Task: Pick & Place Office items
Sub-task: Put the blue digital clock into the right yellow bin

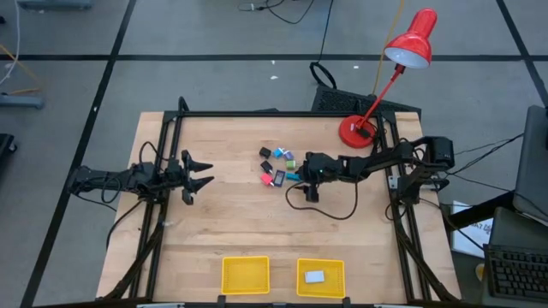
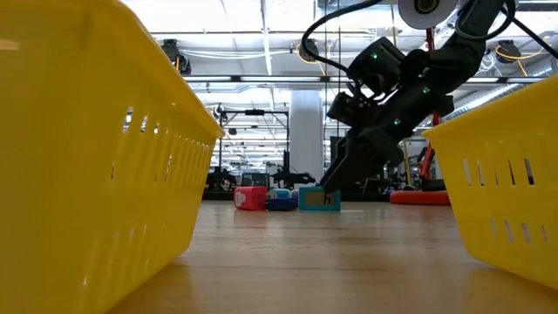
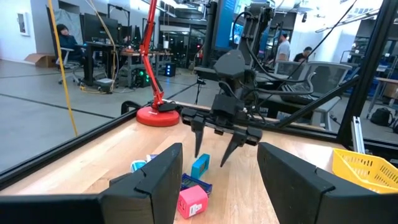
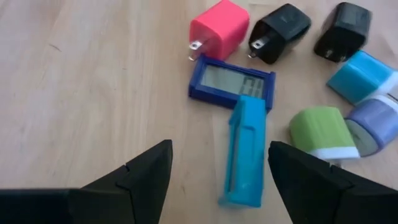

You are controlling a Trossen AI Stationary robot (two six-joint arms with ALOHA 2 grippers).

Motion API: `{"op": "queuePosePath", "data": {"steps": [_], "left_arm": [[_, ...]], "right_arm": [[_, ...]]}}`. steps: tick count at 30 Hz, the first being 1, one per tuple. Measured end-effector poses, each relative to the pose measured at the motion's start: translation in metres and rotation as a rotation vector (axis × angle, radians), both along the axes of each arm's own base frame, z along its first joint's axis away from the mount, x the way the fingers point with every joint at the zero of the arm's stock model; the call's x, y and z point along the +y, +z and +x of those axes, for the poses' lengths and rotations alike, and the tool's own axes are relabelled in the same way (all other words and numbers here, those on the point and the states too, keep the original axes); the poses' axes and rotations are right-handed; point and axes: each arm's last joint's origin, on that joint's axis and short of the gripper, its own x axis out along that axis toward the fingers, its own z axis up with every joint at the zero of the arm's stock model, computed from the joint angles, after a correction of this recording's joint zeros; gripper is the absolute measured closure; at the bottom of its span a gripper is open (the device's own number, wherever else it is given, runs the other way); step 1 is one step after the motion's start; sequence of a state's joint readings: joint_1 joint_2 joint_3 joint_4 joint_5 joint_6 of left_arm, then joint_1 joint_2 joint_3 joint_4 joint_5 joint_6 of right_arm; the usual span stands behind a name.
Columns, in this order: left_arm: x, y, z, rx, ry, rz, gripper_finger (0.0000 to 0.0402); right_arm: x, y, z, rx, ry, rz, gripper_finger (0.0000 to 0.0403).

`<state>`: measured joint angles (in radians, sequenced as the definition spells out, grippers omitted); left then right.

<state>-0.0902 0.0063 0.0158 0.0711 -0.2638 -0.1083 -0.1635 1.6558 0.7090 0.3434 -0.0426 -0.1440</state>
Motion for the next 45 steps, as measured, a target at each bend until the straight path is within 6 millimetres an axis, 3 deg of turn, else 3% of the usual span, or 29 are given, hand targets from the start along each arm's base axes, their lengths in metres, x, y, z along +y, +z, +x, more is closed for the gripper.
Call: {"op": "queuePosePath", "data": {"steps": [8,14,45], "left_arm": [[0.0,0.0,0.0,0.0,0.0,0.0,0.019],[0.0,0.0,0.0,0.0,0.0,0.0,0.019],[0.0,0.0,0.0,0.0,0.0,0.0,0.019]], "right_arm": [[-0.0032,-0.002,-0.0023,0.036,-0.103,-0.055,0.0149],[0.0001,-0.002,-0.0017,0.019,-0.07,0.067,0.0149],[-0.0035,-0.0039,-0.004,0.043,-0.095,0.081,0.0149]]}}
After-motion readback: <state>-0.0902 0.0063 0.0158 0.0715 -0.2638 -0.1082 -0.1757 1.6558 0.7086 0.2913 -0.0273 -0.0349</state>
